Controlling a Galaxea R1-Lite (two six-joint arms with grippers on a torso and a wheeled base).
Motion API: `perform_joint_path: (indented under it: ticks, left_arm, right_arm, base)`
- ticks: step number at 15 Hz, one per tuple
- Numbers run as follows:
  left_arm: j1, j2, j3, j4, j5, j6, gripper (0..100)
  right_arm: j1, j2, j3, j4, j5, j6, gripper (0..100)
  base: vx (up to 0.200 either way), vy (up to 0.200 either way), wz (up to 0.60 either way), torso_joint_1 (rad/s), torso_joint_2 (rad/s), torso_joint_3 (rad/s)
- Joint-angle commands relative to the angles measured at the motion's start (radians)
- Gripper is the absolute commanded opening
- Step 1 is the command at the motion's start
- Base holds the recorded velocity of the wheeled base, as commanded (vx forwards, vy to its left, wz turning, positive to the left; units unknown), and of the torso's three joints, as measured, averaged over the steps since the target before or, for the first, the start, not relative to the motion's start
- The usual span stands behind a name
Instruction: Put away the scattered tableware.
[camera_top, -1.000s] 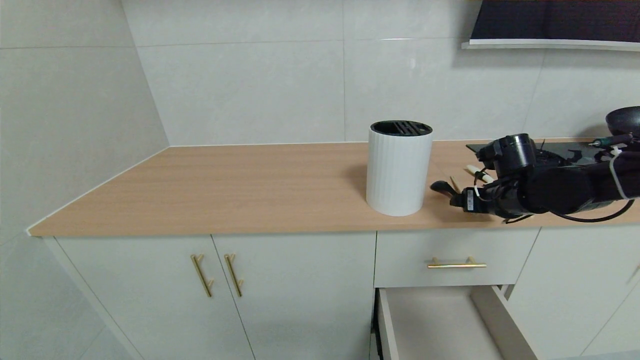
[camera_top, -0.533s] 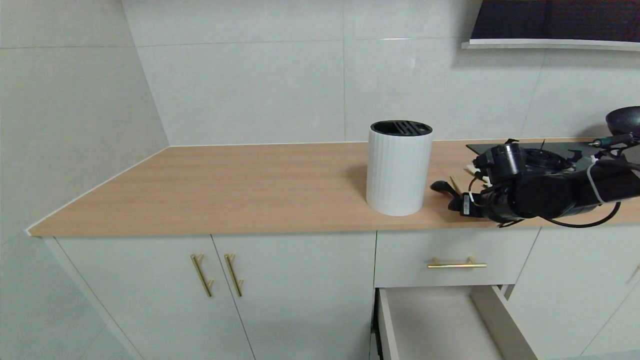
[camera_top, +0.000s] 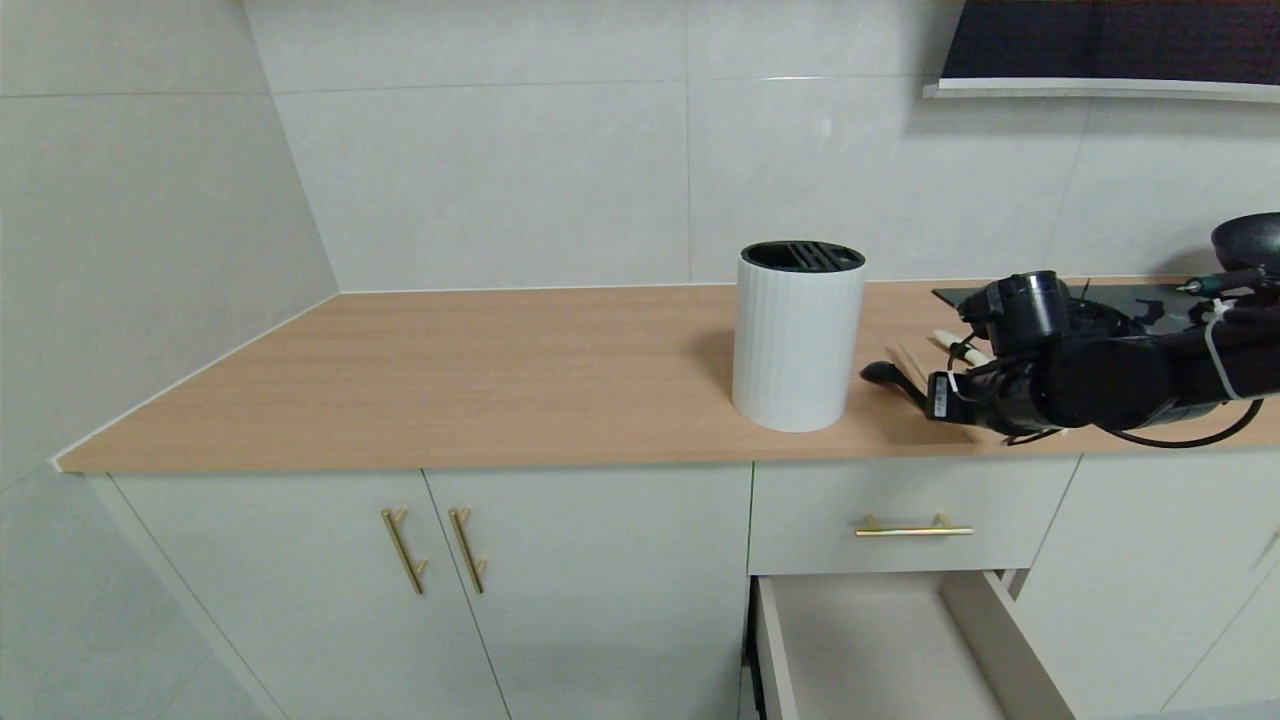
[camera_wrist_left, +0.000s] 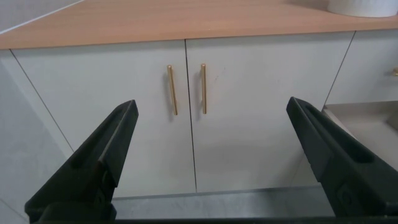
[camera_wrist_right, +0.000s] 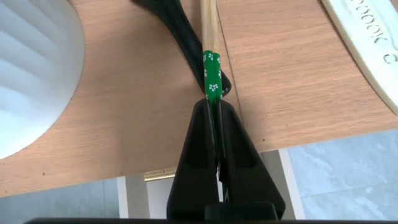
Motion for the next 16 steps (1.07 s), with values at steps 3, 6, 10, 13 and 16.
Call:
perform_joint_path:
  ticks: [3, 6, 10, 13, 16]
  left_arm:
    - [0.000, 0.000, 0.000, 0.000, 0.000, 0.000, 100]
    - [0.000, 0.000, 0.000, 0.000, 0.000, 0.000, 100]
    - [0.000, 0.000, 0.000, 0.000, 0.000, 0.000, 100]
    - [0.000, 0.000, 0.000, 0.000, 0.000, 0.000, 100]
    - [0.000, 0.000, 0.000, 0.000, 0.000, 0.000, 100]
  right_arm:
    - [0.000, -0.017, 0.003, -0.003, -0.002, 0.001, 0]
    - [0.003, -0.118, 0.041, 0.000, 0.004, 0.001, 0]
    - [0.017, -0.290, 0.138, 0.017, 0.027, 0.001, 0]
    - [0.019, -0.509, 0.262, 0.152, 0.231, 0.001, 0]
    - [0.020, -0.690, 0.376, 0.202, 0.340, -0.008, 0]
  base:
    - [0.000, 0.000, 0.00, 0.000, 0.00, 0.000]
    - [0.000, 0.000, 0.00, 0.000, 0.00, 0.000]
    - [0.000, 0.000, 0.00, 0.000, 0.00, 0.000]
    - [0.000, 0.000, 0.00, 0.000, 0.00, 0.000]
    - [0.000, 0.000, 0.00, 0.000, 0.00, 0.000]
